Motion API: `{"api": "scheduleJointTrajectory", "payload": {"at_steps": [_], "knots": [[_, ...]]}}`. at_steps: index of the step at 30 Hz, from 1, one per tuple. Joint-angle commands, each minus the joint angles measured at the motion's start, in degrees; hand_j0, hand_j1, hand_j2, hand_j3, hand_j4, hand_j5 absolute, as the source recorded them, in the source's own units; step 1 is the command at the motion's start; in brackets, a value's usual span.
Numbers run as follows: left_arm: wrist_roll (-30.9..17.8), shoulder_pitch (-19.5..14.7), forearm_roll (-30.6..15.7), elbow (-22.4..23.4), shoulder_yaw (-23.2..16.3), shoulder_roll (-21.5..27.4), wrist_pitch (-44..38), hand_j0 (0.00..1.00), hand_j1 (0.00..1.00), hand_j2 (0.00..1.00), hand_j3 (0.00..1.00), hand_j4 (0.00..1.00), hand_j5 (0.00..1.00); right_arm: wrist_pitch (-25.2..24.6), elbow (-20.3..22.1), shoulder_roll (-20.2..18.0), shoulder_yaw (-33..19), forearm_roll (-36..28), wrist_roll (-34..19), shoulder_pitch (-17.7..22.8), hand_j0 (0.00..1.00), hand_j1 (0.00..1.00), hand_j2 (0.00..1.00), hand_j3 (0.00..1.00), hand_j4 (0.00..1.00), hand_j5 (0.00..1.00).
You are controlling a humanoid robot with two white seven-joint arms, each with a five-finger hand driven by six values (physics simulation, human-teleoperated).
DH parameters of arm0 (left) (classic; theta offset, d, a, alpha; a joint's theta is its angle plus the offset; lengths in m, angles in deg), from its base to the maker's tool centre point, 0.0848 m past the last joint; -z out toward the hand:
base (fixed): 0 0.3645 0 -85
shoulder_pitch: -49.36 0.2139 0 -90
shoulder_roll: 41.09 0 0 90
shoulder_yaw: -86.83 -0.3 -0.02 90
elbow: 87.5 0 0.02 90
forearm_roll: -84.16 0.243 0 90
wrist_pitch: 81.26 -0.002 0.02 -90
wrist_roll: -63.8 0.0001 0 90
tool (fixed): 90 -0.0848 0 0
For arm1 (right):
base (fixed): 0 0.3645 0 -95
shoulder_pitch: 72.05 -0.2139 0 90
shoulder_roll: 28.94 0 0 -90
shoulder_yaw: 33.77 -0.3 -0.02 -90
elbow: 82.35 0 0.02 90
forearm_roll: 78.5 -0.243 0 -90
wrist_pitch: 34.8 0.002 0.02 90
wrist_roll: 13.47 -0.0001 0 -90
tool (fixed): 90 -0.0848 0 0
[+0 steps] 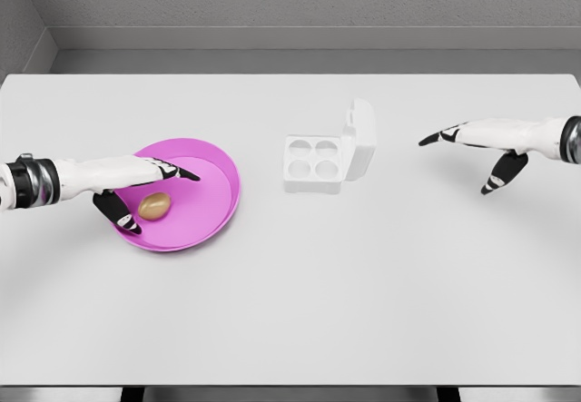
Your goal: Pack egg into the box and close the box lid
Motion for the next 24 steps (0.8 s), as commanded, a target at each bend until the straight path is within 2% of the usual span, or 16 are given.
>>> {"api": "scheduleJointTrajectory", "payload": {"at_steps": [1,6,7,20,24], "knots": [[0.02,0.0,-0.25,0.48,-0.05,-0.36,-0.05,1.0,1.0,1.0,1.0,1.0,1.0,-0.08,0.01,-0.05,-0.02,-0.22,0.02,0.09,1.0,1.0,1.0,1.0,1.0,1.0],[0.02,0.0,-0.25,0.48,0.04,-0.45,-0.14,1.0,1.0,1.0,1.0,1.0,1.0,-0.08,0.01,-0.05,-0.02,-0.22,0.02,0.0,1.0,1.0,1.0,1.0,1.0,1.0],[0.02,0.0,-0.25,0.48,0.04,-0.45,-0.14,0.97,0.97,0.97,0.97,0.97,0.97,-0.08,0.01,-0.05,-0.02,-0.22,0.02,0.0,1.0,1.0,1.0,1.0,1.0,1.0],[0.02,0.0,0.72,2.15,0.3,-1.68,-0.14,0.99,0.99,0.99,0.99,0.99,0.99,-0.08,0.1,-0.23,-0.02,-0.22,0.02,0.0,1.0,1.0,1.0,1.0,1.0,1.0],[0.02,0.0,0.72,2.06,0.3,-1.68,-0.05,0.84,0.84,0.84,0.84,0.84,0.84,-0.08,0.1,-0.23,-0.02,-0.22,0.02,0.0,1.0,1.0,1.0,1.0,1.0,1.0]]}}
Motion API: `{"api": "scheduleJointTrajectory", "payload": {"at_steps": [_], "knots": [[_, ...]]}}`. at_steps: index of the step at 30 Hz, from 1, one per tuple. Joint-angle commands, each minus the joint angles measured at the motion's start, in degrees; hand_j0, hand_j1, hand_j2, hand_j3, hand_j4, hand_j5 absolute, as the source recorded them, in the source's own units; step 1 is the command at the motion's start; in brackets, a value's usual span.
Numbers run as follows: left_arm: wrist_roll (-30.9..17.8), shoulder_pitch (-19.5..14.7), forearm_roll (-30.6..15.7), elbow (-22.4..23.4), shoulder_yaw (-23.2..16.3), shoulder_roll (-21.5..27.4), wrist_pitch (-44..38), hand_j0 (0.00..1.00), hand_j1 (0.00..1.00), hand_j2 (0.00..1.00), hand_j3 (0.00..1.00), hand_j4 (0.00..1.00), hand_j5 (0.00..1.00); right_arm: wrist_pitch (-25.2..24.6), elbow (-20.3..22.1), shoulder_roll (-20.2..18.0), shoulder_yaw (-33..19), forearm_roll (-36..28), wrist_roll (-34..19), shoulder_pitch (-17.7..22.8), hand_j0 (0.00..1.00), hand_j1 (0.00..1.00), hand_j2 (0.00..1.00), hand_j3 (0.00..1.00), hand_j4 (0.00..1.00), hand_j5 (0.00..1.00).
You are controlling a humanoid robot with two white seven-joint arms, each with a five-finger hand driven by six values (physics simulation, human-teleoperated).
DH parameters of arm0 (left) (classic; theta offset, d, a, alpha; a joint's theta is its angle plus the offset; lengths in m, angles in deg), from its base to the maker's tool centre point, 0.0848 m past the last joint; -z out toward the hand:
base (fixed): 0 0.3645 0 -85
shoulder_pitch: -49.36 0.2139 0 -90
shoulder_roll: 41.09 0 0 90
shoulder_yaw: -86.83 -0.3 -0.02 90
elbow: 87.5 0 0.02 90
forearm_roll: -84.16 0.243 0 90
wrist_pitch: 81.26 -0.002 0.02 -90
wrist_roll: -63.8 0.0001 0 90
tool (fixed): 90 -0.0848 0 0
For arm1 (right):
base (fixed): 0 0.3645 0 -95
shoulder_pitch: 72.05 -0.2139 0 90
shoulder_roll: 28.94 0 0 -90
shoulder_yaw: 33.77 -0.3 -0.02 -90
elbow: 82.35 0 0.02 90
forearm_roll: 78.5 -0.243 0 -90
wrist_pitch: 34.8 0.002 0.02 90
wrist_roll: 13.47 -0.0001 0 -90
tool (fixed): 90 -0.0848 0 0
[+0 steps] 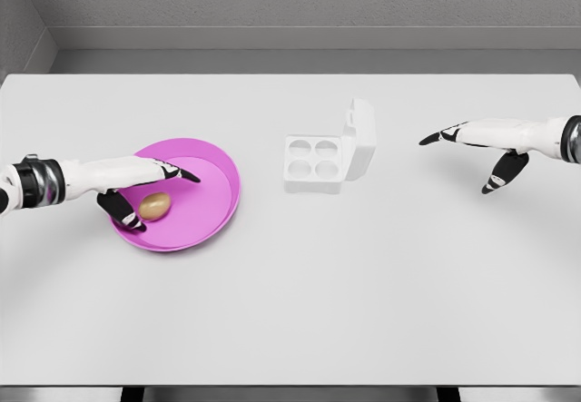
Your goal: Pack egg into the box and close the box lid
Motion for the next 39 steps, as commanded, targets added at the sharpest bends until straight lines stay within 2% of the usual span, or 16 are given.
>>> {"api": "scheduleJointTrajectory", "payload": {"at_steps": [1,4,9,11,13,20,29,36,39], "knots": [[0.02,0.0,-0.19,0.02,0.03,-0.02,0.0,0.81,0.81,0.81,0.81,0.81,0.81,-0.09,0.08,-0.08,-0.04,-0.23,0.02,0.0,1.0,1.0,1.0,1.0,1.0,1.0],[0.02,0.0,-0.27,0.02,0.03,0.07,0.0,0.74,0.74,0.74,0.74,0.74,0.74,0.0,0.17,-0.17,-0.04,-0.23,0.02,0.0,1.0,1.0,1.0,1.0,1.0,1.0],[0.02,0.0,-0.27,0.02,-0.23,0.16,-0.09,0.7,0.7,0.7,0.7,0.7,0.7,0.0,0.35,-0.17,-0.04,-0.23,0.02,-0.09,1.0,1.0,1.0,1.0,1.0,1.0],[0.02,0.0,-0.45,0.02,-0.32,0.16,0.0,0.62,0.62,0.62,0.62,0.62,0.62,0.0,0.44,-0.17,-0.04,-0.23,0.02,-0.09,1.0,1.0,1.0,1.0,1.0,1.0],[0.02,0.0,-0.45,0.02,-0.32,0.16,0.09,0.59,0.59,0.59,0.59,0.59,0.59,0.0,0.7,-0.17,-0.04,-0.23,0.02,-0.09,1.0,1.0,1.0,1.0,1.0,1.0],[0.02,0.79,-0.45,0.02,0.21,0.16,0.0,0.56,0.56,0.56,0.56,0.56,0.56,0.0,0.96,-0.26,-0.04,-0.23,0.02,-0.09,1.0,1.0,1.0,1.0,1.0,1.0],[0.02,0.7,-0.54,-0.77,0.47,-0.02,0.0,0.45,0.45,0.45,0.45,0.45,0.45,0.0,1.05,-0.17,-0.04,-0.23,0.02,-0.35,1.0,1.0,1.0,1.0,1.0,1.0],[0.02,0.7,-0.71,-5.25,1.88,-0.02,0.09,0.42,0.42,0.42,0.42,0.42,0.42,0.0,1.05,-0.08,-0.21,-0.23,0.02,-0.53,1.0,1.0,1.0,1.0,1.0,1.0],[0.02,0.62,-0.71,-5.69,2.58,-0.9,0.09,0.42,0.42,0.42,0.42,0.42,0.42,0.0,3.69,-0.25,-0.21,-0.23,0.02,-0.7,1.0,1.0,1.0,1.0,1.0,1.0]]}}
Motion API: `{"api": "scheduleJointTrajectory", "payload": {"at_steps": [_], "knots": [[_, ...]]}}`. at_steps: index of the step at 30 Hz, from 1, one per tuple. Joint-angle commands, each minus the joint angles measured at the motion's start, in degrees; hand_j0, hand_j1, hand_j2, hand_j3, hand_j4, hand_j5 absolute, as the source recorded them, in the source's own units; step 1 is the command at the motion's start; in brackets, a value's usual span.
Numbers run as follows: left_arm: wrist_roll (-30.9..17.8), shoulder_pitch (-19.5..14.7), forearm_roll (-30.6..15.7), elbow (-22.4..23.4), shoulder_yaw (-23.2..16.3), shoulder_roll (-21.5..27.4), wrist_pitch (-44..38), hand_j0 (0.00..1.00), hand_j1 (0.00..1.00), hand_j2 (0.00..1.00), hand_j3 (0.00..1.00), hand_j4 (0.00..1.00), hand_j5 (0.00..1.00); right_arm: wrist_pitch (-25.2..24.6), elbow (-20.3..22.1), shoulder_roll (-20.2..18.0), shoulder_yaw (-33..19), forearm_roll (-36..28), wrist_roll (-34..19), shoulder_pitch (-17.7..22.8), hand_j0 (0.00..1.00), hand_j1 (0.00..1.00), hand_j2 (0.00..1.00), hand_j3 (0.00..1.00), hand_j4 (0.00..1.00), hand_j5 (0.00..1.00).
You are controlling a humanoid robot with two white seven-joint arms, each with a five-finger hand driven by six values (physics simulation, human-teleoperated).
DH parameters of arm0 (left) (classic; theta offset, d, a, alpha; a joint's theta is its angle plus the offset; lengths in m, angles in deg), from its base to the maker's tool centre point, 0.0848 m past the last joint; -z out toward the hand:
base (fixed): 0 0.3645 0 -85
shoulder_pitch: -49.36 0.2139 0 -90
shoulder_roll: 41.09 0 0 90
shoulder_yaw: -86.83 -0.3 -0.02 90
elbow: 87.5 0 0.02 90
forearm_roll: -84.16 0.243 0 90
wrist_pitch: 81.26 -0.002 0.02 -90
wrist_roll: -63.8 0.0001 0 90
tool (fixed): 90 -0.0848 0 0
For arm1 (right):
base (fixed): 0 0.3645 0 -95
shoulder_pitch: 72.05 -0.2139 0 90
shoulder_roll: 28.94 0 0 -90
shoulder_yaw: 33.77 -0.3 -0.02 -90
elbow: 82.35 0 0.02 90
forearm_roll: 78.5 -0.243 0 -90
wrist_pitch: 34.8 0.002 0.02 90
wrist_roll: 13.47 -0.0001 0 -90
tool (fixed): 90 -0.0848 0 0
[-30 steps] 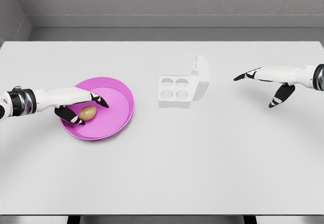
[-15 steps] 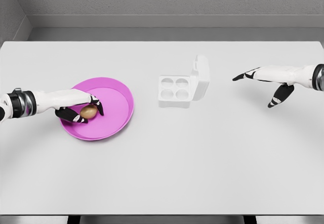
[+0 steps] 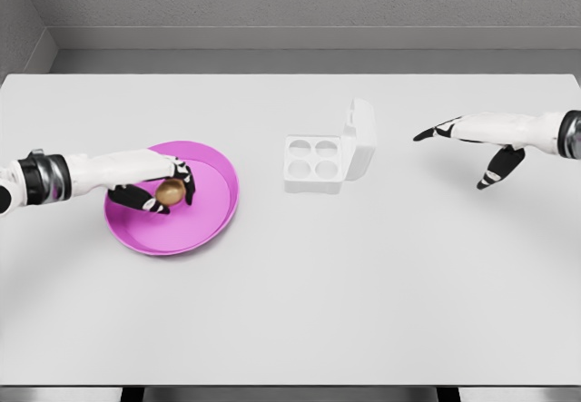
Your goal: Pack egg into the box and close the box lid
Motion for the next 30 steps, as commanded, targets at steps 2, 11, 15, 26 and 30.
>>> {"api": "scheduleJointTrajectory", "payload": {"at_steps": [2,11,15,26,30], "knots": [[0.02,-0.18,-0.26,-0.61,0.43,-1.74,-0.16,0.41,0.41,0.41,0.41,0.41,0.41,-0.09,1.45,-0.18,-0.07,-0.24,0.02,-0.09,1.0,1.0,1.0,1.0,1.0,1.0],[0.02,-1.58,0.35,-0.08,1.92,-9.83,-0.25,0.41,0.41,0.41,0.41,0.41,0.41,-0.18,1.89,-0.09,-0.15,0.29,0.02,0.0,1.0,1.0,1.0,1.0,1.0,1.0],[0.02,-2.55,0.35,0.09,2.01,-12.46,-0.16,0.41,0.41,0.41,0.41,0.41,0.41,-0.09,2.16,-0.09,-0.07,0.29,0.02,0.0,1.0,1.0,1.0,1.0,1.0,1.0],[3.91,-5.27,1.67,4.4,2.19,-17.38,0.02,0.4,0.4,0.4,0.4,0.4,0.4,-0.18,3.12,-0.09,0.2,0.29,0.02,-0.09,1.0,1.0,1.0,1.0,1.0,1.0],[4.26,-5.54,1.85,5.37,2.19,-19.32,0.81,0.4,0.4,0.4,0.4,0.4,0.4,-0.09,3.04,0.0,0.29,0.29,0.02,0.0,1.0,1.0,1.0,1.0,1.0,1.0]]}}
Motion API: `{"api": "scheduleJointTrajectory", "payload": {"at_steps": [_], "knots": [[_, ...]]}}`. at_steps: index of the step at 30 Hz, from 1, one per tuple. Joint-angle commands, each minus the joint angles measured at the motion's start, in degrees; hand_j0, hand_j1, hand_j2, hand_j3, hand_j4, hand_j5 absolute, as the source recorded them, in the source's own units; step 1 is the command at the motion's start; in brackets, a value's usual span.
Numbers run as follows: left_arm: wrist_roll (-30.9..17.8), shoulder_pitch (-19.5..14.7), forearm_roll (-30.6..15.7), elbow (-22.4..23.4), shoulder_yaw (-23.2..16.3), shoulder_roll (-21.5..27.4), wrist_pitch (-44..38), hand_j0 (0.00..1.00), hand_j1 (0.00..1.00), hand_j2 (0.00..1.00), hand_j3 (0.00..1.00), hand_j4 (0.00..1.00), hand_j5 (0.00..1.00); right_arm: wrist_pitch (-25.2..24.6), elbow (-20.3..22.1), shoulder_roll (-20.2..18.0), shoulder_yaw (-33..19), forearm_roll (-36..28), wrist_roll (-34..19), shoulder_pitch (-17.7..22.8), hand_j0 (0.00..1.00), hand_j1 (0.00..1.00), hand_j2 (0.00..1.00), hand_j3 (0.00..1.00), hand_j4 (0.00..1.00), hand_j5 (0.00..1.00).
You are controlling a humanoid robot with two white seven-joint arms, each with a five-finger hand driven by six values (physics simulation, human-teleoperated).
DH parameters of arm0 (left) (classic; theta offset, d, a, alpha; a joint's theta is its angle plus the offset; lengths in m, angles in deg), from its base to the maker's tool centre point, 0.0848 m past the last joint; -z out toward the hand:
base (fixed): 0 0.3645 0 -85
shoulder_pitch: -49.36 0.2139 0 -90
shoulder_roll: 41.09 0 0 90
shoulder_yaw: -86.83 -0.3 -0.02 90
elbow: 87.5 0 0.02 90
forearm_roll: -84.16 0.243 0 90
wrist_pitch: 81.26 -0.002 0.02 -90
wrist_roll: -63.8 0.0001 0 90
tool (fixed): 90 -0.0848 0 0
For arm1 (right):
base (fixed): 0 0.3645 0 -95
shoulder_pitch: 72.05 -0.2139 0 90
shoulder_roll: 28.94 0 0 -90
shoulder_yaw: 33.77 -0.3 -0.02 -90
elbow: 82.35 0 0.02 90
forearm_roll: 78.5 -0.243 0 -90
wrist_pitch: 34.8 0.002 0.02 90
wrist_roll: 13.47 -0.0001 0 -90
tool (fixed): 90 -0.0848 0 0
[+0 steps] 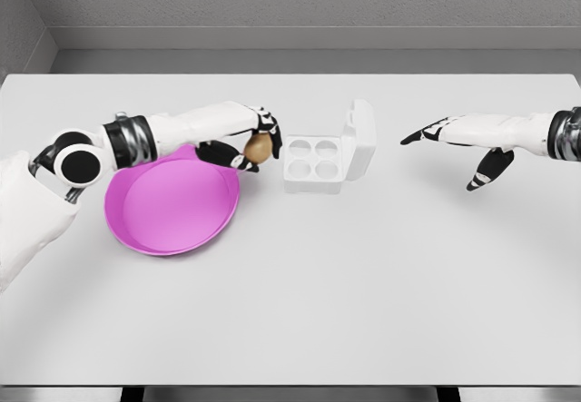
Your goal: Pack egg into the box and close the box lid
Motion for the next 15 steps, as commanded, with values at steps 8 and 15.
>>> {"api": "scheduleJointTrajectory", "payload": {"at_steps": [8,15], "knots": [[5.02,-0.79,2.54,2.66,-0.38,-6.41,0.35,0.4,0.4,0.4,0.4,0.4,0.4,0.04,-2.34,0.28,1.86,-0.16,0.02,-0.09,1.0,1.0,1.0,1.0,1.0,1.0],[12.22,-2.02,2.1,9.96,-0.3,-11.51,5.62,0.4,0.4,0.4,0.4,0.4,0.4,-0.04,-2.34,1.07,1.86,-0.16,0.02,0.26,1.0,1.0,1.0,1.0,1.0,1.0]]}}
